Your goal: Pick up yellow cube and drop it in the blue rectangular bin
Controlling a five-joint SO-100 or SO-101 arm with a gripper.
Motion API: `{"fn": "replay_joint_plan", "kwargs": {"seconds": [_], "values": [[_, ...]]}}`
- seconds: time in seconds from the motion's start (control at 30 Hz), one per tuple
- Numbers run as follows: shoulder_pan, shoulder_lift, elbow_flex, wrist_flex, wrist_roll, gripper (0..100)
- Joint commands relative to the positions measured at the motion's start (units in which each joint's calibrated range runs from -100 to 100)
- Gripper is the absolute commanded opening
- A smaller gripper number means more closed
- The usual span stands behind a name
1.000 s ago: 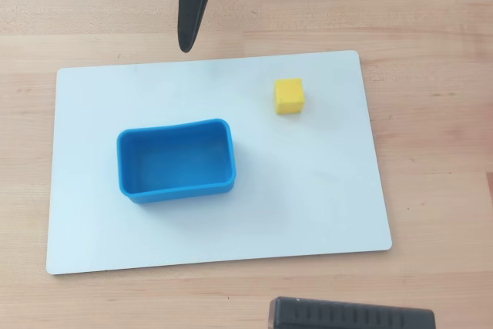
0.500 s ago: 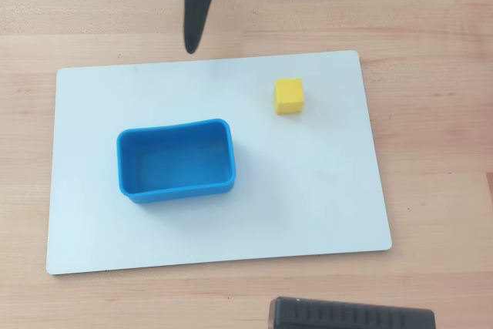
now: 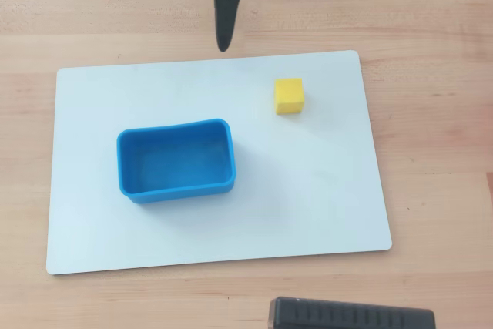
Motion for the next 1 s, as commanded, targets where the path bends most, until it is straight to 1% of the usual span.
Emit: {"fn": "replay_joint_plan", "kwargs": {"seconds": [0.0, 0.07, 0.17, 0.23, 0.37, 0.57, 0.83, 0.97], "values": [[-0.25, 19.35, -22.21, 1.95, 0.2, 0], [-0.25, 25.2, -28.48, 4.76, -0.39, 0], [-0.94, 27.71, -31.3, 7.49, -1.51, 0], [-2.39, 28.54, -31.48, 7.4, -2.05, 0], [-7.45, 37.65, -36.21, 7.07, -3.03, 0], [-9.86, 46.1, -42.84, 7.65, -3.32, 0], [-14.23, 60.5, -53.93, 10.62, -6.4, 0], [-17.4, 63.94, -58.21, 10.87, -7.81, 0]]}}
